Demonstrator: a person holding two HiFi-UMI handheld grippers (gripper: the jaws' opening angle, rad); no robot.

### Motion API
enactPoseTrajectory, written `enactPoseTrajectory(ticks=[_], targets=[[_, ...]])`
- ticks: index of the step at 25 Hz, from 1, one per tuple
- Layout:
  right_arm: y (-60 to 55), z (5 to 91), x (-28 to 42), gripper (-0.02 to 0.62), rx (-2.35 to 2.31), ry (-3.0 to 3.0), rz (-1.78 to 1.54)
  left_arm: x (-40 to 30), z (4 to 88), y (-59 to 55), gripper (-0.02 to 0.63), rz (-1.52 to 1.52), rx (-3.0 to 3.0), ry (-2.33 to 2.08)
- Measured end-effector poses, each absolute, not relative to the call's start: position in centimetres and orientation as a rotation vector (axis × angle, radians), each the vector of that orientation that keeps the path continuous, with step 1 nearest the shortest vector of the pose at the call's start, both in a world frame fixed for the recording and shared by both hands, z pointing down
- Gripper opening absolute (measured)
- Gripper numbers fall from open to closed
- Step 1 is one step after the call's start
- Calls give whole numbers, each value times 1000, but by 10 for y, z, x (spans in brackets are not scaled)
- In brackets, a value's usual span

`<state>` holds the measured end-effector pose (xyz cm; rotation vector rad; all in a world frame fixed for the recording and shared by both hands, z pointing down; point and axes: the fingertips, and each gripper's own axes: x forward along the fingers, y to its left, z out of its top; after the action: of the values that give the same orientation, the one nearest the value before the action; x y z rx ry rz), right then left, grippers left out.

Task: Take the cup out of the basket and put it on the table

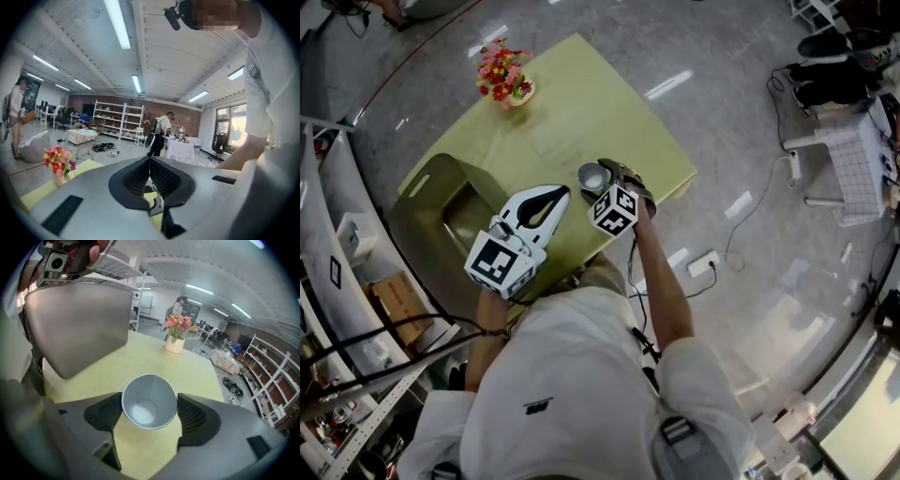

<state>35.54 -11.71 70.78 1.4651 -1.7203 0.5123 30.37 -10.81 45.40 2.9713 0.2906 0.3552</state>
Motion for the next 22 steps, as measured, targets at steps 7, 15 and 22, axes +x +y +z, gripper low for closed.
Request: enactPoseTrajectory(ticks=[7,15,22], targets=[[-114,703,354,349,1483,-1727,514,301,454,-109,12,353,2971,291],[-106,686,361,348,1533,-1733,505,301,449,-107,12,336,2975,287],[-98,607,354,344,1753,-1917,517,296,448,-108,12,323,2977,282]])
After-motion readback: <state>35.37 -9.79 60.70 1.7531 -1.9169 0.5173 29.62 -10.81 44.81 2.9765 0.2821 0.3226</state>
